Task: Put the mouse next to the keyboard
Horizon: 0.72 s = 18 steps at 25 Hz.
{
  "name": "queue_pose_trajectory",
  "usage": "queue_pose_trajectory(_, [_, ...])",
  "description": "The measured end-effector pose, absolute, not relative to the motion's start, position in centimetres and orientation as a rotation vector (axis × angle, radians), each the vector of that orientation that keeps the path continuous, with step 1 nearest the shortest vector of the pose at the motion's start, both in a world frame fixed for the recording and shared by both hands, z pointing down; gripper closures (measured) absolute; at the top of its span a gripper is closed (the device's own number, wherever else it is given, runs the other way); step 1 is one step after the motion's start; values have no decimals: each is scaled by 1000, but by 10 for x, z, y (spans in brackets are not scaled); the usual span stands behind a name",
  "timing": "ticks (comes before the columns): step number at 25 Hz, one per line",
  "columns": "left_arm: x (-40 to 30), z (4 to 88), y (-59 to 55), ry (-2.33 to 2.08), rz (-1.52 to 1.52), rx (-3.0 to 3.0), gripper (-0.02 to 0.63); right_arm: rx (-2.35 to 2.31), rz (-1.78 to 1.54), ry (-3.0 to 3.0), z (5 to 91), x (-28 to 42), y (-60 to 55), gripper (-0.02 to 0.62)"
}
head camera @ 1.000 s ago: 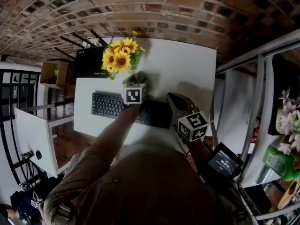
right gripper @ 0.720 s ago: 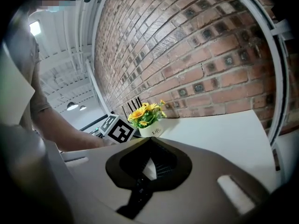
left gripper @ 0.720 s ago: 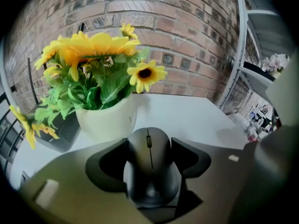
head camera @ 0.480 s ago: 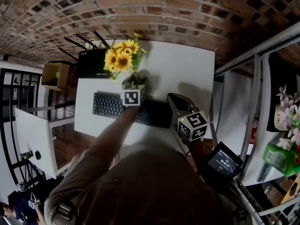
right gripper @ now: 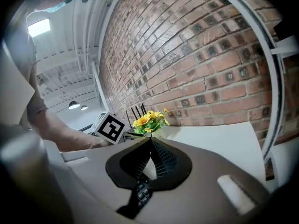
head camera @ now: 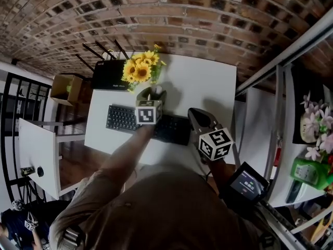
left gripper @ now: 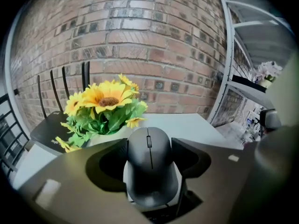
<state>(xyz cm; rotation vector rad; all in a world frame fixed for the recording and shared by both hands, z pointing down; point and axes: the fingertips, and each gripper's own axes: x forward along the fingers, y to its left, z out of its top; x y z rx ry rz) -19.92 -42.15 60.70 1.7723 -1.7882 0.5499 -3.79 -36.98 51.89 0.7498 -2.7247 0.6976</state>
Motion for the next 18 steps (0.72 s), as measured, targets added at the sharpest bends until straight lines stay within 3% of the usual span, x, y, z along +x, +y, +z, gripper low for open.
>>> queue_pose_trajectory(18, [-152, 542, -351, -1763, 359, 1973, 316, 944, 505, -2700, 482, 4, -301, 584])
